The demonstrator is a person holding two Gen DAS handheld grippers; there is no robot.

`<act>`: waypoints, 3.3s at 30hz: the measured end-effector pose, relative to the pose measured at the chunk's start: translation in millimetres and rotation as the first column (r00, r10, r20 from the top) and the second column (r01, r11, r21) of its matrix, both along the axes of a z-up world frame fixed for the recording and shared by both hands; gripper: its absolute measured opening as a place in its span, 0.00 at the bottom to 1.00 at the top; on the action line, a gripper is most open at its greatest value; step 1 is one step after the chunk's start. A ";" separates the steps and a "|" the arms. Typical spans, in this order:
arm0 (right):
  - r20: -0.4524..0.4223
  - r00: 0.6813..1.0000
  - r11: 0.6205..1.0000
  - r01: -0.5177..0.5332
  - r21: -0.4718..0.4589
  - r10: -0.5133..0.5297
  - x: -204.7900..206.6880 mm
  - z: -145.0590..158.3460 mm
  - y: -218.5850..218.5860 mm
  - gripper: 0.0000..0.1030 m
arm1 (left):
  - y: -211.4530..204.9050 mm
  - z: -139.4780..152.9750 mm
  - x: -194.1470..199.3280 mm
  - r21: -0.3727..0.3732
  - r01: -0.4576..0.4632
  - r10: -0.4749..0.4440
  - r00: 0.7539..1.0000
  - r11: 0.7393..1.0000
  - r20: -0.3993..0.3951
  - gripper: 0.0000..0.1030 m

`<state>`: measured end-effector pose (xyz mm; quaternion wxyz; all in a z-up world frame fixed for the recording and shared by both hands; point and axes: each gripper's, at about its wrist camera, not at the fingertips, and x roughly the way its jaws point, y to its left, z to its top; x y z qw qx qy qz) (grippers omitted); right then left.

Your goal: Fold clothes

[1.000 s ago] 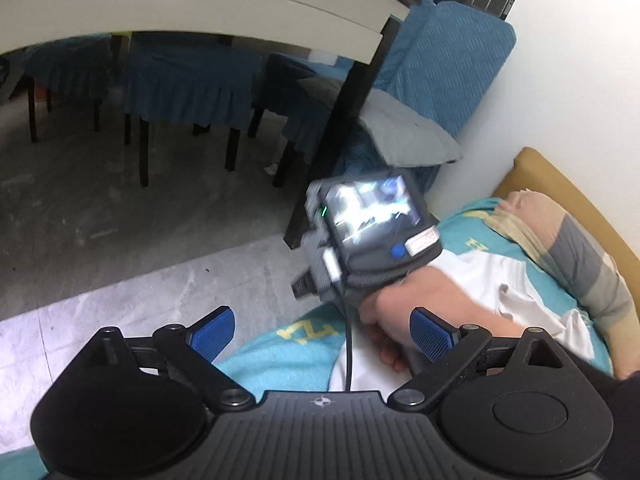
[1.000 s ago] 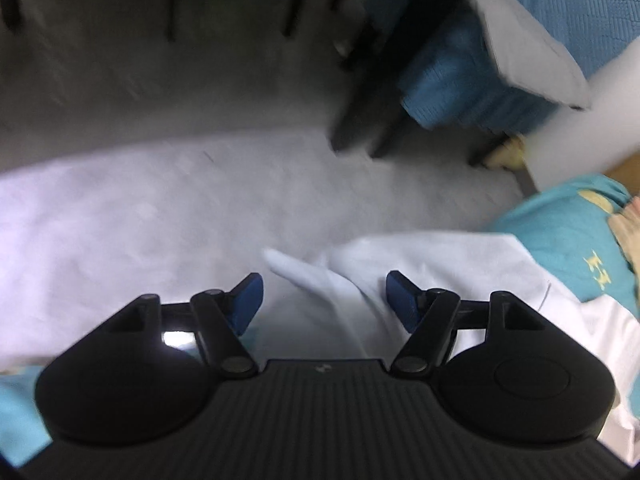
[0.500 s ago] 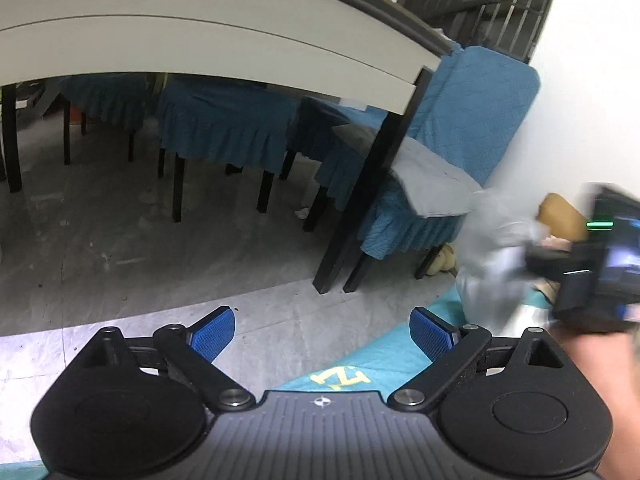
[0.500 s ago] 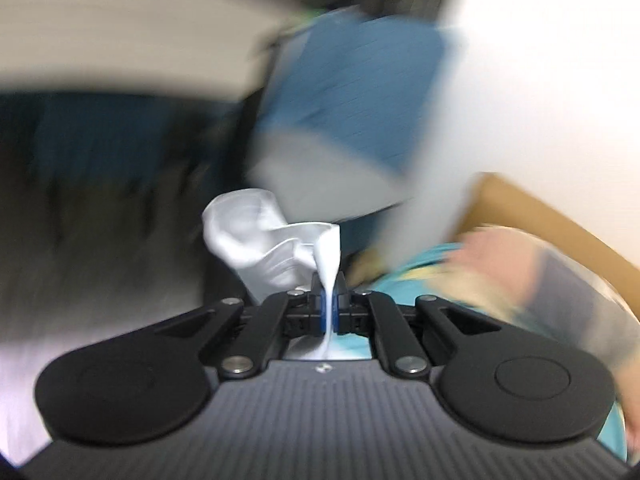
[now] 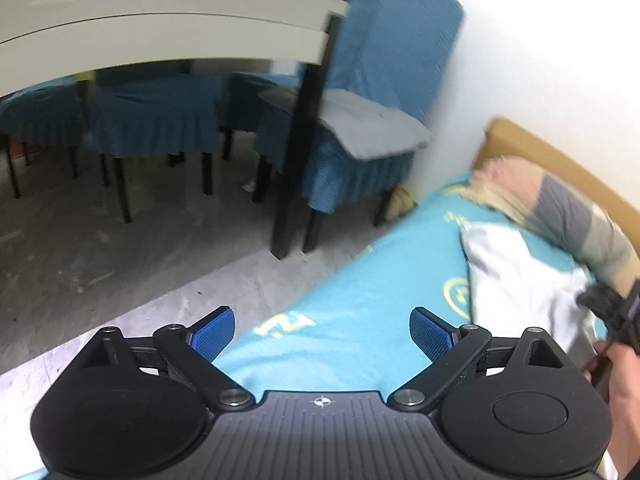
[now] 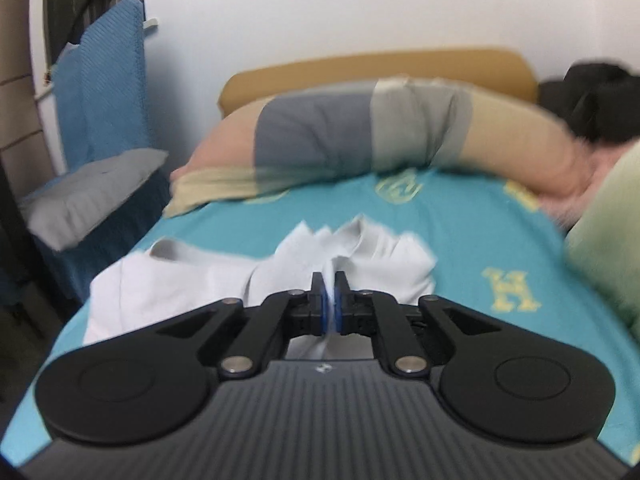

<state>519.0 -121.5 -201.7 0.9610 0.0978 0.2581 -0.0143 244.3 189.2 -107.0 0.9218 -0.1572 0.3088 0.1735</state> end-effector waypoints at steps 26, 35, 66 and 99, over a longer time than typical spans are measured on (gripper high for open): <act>0.146 0.974 0.981 -0.185 0.060 0.175 -409.7 178.1 -8.7 0.81 | -40.1 77.6 -127.2 -0.037 0.293 -0.282 0.941 0.955 0.185 0.92; 0.058 0.996 0.946 -0.080 0.313 0.065 -445.2 109.9 -98.5 0.82 | -12.2 35.4 -113.0 -0.274 0.296 -0.334 0.937 0.915 -0.104 0.93; -0.053 0.998 0.963 0.048 0.266 -0.035 -426.8 70.9 -118.6 0.82 | -97.6 62.5 -186.3 0.072 0.524 -0.499 0.838 0.849 -0.220 0.03; -0.469 0.877 0.821 0.193 0.538 0.102 -404.5 -10.7 -142.6 0.82 | -61.1 -60.5 -141.8 -0.535 0.193 -0.442 0.809 0.823 -0.387 0.81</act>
